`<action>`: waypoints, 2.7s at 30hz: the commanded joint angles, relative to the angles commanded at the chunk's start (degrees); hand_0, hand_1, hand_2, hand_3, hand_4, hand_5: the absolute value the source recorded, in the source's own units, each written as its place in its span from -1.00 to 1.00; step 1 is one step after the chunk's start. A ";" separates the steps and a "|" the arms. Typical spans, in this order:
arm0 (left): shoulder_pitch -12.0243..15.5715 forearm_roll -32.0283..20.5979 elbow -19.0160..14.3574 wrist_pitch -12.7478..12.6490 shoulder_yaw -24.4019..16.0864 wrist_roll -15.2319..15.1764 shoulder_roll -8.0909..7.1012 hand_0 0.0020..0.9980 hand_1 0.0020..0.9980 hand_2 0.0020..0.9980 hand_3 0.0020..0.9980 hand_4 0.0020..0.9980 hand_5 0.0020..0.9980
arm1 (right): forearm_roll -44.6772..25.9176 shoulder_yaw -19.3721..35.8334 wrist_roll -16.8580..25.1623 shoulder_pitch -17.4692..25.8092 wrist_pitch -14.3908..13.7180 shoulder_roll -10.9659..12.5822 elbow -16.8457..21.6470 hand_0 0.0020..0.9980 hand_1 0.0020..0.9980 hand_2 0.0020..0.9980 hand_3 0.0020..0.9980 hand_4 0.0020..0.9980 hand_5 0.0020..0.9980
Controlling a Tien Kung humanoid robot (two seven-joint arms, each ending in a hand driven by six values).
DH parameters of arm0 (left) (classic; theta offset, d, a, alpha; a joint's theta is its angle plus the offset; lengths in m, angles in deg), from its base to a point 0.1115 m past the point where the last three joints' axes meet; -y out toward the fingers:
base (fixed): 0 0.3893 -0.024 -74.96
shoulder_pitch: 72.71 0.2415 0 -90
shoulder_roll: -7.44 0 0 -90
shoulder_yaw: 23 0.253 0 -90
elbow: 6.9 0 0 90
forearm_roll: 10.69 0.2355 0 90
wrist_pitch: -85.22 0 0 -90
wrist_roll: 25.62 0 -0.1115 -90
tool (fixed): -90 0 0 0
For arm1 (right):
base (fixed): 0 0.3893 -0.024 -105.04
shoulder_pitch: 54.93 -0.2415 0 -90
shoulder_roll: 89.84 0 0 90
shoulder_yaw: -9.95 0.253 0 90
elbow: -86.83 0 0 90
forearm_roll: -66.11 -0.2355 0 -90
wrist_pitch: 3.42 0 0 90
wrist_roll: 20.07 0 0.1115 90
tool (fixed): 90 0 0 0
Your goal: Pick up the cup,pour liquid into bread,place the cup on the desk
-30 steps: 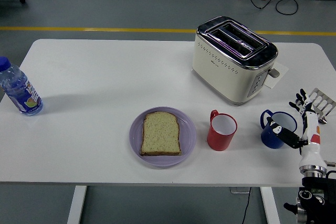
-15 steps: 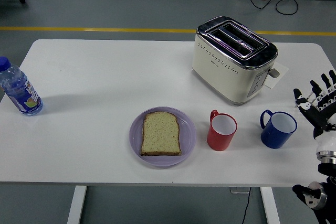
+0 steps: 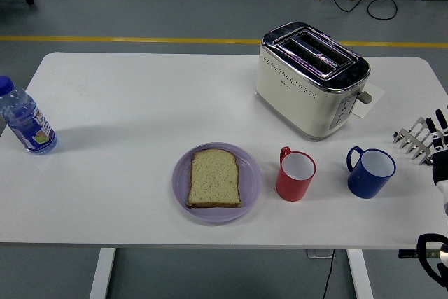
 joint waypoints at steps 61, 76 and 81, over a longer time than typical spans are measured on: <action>0.01 0.00 0.04 0.03 0.24 0.02 0.06 0.27 0.28 0.30 0.01 -0.52 0.71 | -5.40 0.74 -2.34 -0.19 -6.37 -0.59 -3.31 0.43 0.28 0.38 0.31 0.20 -0.01; 0.23 -0.18 0.03 0.06 0.90 0.03 0.13 0.27 0.28 0.30 0.01 -0.52 0.72 | -6.01 0.53 -2.41 0.07 -6.18 -0.51 -3.56 0.39 0.22 0.36 0.29 0.19 -0.07; 0.02 -0.05 -0.01 0.04 0.47 0.01 0.09 0.27 0.28 0.30 0.01 -0.52 0.72 | -6.02 0.76 -2.74 0.00 -6.01 -0.57 -3.58 0.37 0.19 0.36 0.29 0.19 -0.08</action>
